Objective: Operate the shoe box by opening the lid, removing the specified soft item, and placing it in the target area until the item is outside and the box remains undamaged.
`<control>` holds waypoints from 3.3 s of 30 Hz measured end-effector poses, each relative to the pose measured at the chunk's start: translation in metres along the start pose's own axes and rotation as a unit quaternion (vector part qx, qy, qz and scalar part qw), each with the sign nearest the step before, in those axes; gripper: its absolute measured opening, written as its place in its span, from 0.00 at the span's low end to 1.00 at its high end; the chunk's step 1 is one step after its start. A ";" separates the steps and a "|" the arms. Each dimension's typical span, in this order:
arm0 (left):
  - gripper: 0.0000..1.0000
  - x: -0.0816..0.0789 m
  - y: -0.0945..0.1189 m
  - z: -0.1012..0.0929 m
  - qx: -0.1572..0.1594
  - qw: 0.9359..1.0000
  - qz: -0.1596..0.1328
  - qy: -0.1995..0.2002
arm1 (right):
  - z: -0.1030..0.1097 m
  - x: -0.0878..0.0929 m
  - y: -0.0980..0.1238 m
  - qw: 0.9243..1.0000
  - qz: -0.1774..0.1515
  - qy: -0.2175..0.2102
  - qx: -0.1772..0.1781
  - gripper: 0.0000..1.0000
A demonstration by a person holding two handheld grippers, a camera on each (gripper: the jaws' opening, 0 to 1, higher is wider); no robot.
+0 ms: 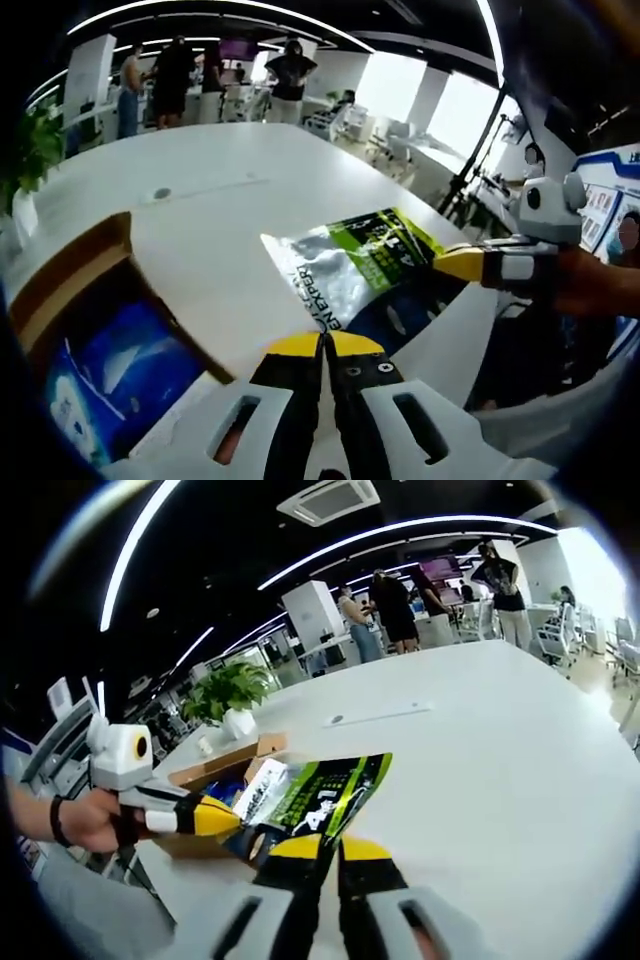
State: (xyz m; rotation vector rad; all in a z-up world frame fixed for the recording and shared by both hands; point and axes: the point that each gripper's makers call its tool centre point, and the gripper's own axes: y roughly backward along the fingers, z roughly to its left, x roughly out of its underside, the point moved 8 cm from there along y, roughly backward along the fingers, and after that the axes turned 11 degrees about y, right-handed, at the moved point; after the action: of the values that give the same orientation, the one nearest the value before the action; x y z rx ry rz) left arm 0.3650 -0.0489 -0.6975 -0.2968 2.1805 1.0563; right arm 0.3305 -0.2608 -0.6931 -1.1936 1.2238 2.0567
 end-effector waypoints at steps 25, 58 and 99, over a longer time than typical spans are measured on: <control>0.00 0.004 -0.038 -0.007 -0.006 1.000 0.024 -0.010 | -0.037 0.010 -0.010 1.000 0.016 -0.011 0.001 0.00; 0.00 0.016 -0.060 -0.005 -0.021 0.998 0.054 -0.029 | -0.056 0.028 -0.027 0.999 0.042 -0.011 -0.008 0.00; 0.01 0.039 -0.086 0.004 -0.026 0.996 0.089 -0.014 | -0.071 0.053 -0.041 0.997 0.076 -0.019 -0.009 0.00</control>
State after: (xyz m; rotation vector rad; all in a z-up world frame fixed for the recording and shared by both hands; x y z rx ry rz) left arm 0.3785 -0.0982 -0.7773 -0.1116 2.1880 1.2076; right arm 0.3647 -0.3042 -0.7731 -1.0952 1.3174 2.1936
